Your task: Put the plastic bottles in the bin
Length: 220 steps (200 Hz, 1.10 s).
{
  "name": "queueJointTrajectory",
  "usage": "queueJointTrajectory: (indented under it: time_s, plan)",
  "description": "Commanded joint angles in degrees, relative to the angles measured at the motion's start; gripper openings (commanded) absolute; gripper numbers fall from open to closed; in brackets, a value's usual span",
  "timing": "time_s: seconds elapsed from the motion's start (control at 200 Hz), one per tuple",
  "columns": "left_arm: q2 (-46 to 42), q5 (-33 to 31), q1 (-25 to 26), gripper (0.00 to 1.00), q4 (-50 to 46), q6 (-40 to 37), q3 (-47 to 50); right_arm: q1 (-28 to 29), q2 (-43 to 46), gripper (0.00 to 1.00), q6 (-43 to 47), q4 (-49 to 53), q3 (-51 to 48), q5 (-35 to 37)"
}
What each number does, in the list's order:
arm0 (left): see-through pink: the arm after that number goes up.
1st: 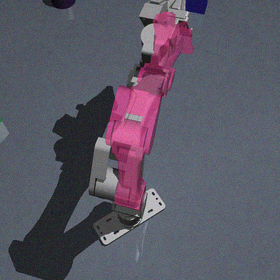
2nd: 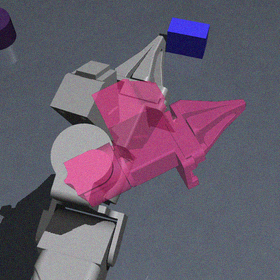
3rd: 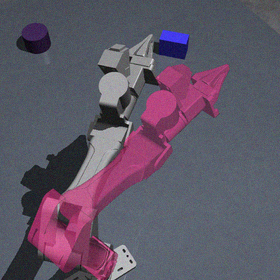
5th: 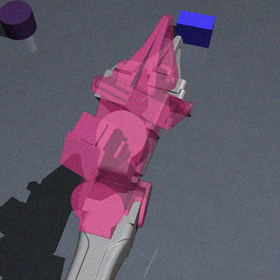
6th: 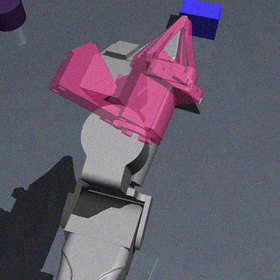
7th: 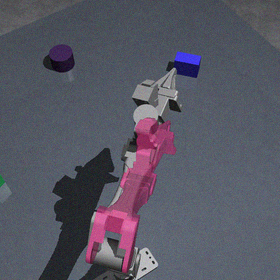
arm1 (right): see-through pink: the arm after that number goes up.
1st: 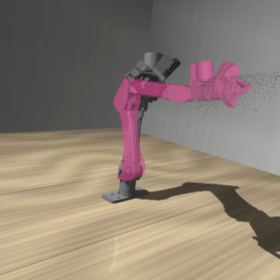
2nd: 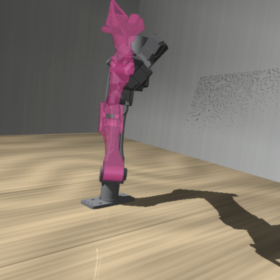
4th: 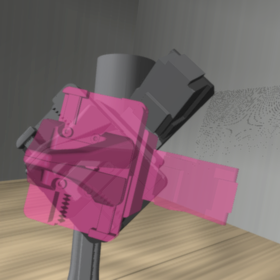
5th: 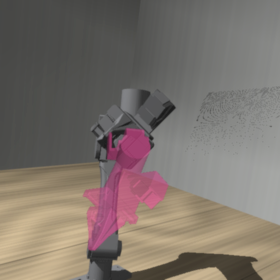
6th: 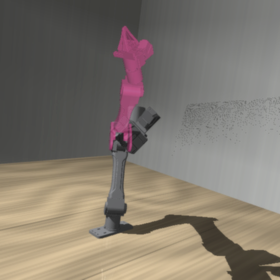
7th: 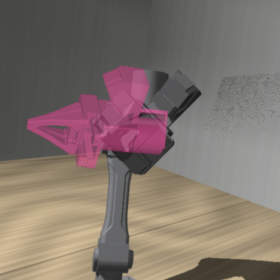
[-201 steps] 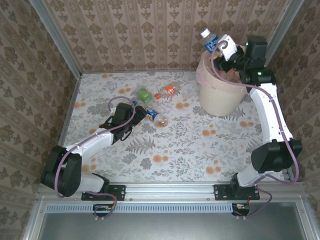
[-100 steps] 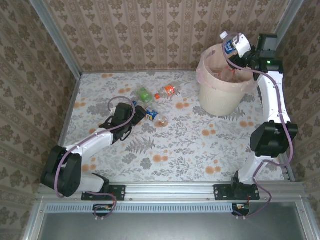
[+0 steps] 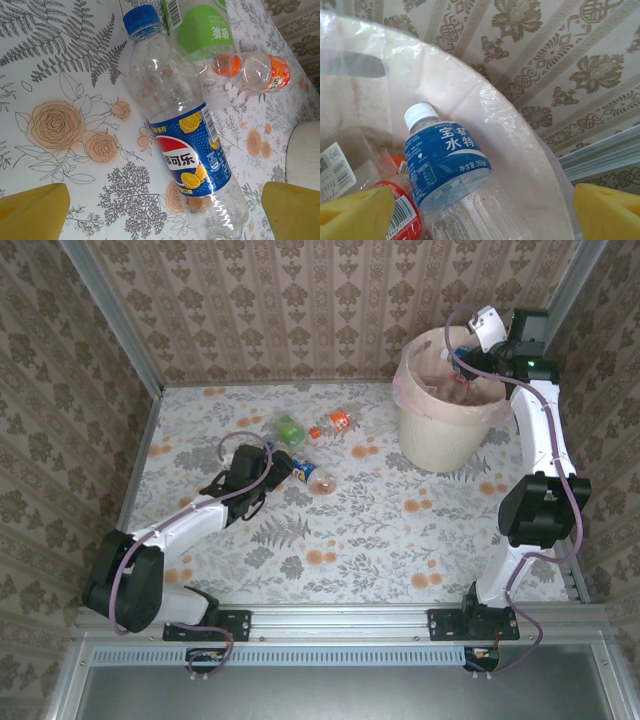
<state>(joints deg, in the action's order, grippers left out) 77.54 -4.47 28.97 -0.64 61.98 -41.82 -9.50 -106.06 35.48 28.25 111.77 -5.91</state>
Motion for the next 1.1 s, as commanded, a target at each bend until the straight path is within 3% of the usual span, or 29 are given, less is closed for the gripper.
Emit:
queueJointTrajectory:
  time_s: [0.0,0.195,0.37,0.625,0.975,1.095]
  plan:
    - [0.9,-0.1,0.3,1.00,-0.2,0.3,-2.2,0.4,1.4,0.93,-5.3,-2.6,1.3,2.9]
    - [1.4,-0.1,0.3,1.00,-0.1,0.4,-2.4,0.6,1.1,0.89,-14.0,5.4,4.4,-4.4]
    - [2.3,0.6,0.3,1.00,0.0,0.4,-2.7,0.8,-3.0,0.80,-22.9,10.5,6.2,-4.5]
    - [2.4,0.4,0.3,1.00,-0.2,0.3,-2.6,1.7,-8.1,0.73,-26.2,16.9,8.5,-3.5]
    - [2.4,0.6,0.3,1.00,-0.1,0.2,-2.5,2.5,-4.4,0.77,-26.9,18.0,10.9,-5.9]
    - [2.4,0.8,0.3,1.00,0.3,0.3,-2.3,3.4,-1.4,0.86,-27.7,16.8,9.6,-6.0]
